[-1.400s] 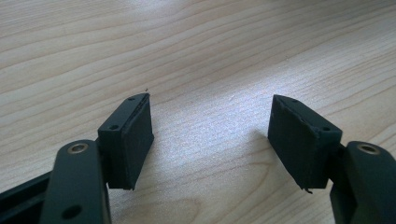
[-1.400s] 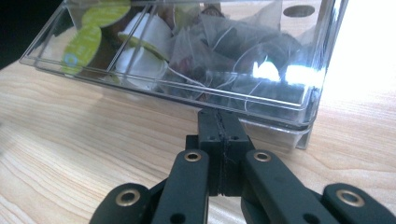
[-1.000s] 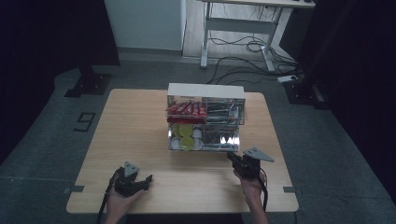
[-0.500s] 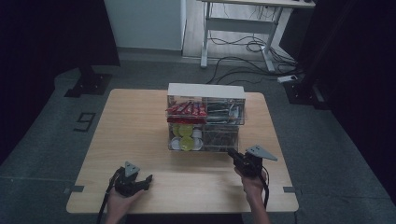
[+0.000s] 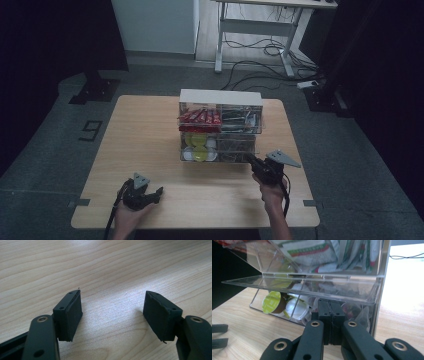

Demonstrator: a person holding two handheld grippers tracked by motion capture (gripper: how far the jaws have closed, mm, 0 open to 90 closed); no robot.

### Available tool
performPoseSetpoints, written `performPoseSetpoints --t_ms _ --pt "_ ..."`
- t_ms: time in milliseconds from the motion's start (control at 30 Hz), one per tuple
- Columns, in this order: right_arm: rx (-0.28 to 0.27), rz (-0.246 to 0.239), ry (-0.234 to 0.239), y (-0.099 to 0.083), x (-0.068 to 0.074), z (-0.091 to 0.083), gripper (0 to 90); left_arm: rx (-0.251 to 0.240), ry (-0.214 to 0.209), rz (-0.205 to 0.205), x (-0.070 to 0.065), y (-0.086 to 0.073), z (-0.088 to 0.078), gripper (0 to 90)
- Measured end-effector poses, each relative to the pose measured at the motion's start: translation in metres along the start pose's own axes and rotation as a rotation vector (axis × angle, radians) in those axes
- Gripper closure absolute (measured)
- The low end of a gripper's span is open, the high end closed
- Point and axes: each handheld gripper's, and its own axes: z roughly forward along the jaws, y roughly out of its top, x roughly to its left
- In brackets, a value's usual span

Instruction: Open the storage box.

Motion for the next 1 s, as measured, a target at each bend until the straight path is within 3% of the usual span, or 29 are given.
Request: performPoseSetpoints --t_ms 467,567,633,1000 --pt "-0.026 -0.007 -0.014 0.031 0.003 -0.002 89.2 0.001 0.009 0.006 -0.001 0.0 0.0 31.6" --pt "-0.028 -0.009 -0.015 0.035 0.002 0.0 89.2 0.001 0.008 0.004 -0.001 0.0 0.0 31.6" --pt "-0.04 0.006 0.008 0.036 0.0 0.002 89.2 0.001 0.009 0.004 -0.001 0.0 0.0 31.6" --pt "-0.033 -0.006 0.003 0.045 -0.001 0.005 89.3 0.005 0.013 0.012 -0.001 0.0 0.0 31.7"
